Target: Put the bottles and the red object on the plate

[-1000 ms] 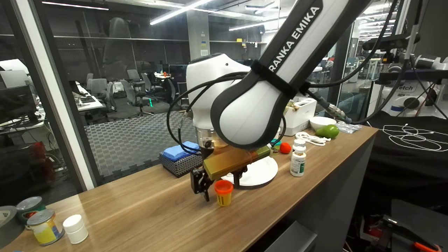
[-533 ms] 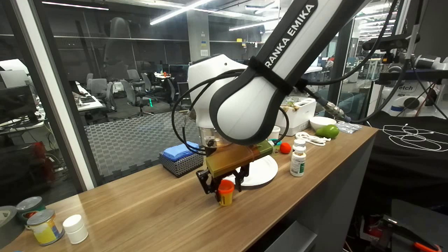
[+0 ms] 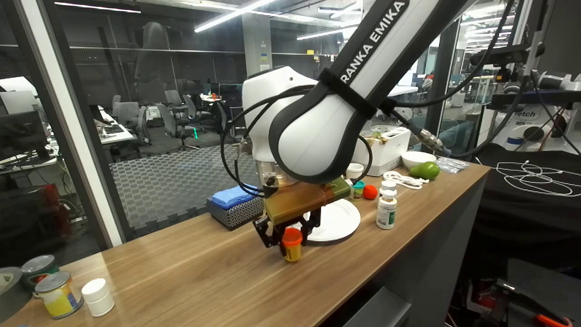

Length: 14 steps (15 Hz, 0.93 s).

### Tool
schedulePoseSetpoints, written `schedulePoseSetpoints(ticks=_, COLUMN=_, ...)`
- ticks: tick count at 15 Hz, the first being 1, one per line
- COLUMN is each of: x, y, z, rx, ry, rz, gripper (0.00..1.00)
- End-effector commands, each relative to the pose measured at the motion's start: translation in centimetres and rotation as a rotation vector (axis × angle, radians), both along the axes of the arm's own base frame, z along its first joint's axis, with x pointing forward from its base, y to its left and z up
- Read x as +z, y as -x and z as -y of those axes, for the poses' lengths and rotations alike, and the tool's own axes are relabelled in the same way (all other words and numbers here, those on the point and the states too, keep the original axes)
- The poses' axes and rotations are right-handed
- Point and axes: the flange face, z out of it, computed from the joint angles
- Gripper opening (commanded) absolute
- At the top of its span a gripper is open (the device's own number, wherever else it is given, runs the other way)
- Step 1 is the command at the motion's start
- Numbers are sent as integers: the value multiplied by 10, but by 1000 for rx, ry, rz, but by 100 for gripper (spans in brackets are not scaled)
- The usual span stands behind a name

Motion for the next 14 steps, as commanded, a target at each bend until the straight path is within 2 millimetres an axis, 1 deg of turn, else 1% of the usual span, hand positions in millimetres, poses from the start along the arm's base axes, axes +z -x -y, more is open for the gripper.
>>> schedulePoseSetpoints(ticks=1, x=32, y=-7, z=5, rx=-11, ry=-28, rz=14, gripper=24)
schedulePoseSetpoints(ticks=2, x=37, y=-8, z=7, rx=-19, ry=-29, rz=19, gripper=24)
schedulePoseSetpoints(ticks=3, x=50, y=-11, z=17, rx=-32, ry=-30, rz=19, gripper=24)
schedulePoseSetpoints(ticks=4, x=58, y=-12, z=24, rx=-43, ry=-32, rz=18, gripper=24)
schedulePoseSetpoints(ticks=5, x=68, y=-13, z=36, rx=-57, ry=-29, rz=20, gripper=24)
schedulePoseSetpoints(ticks=6, x=75, y=-13, z=45, rx=-69, ry=-27, rz=24, gripper=24)
schedulePoseSetpoints(ticks=8, x=81, y=-11, z=66, rx=-91, ry=-22, rz=23, gripper=24)
schedulePoseSetpoints(ticks=10, x=77, y=-9, z=84, rx=-110, ry=-16, rz=16, gripper=24)
schedulePoseSetpoints(ticks=11, x=71, y=-8, z=90, rx=-115, ry=-18, rz=7, gripper=24)
schedulePoseSetpoints(ticks=14, x=54, y=-2, z=100, rx=-126, ry=-29, rz=-23, gripper=24)
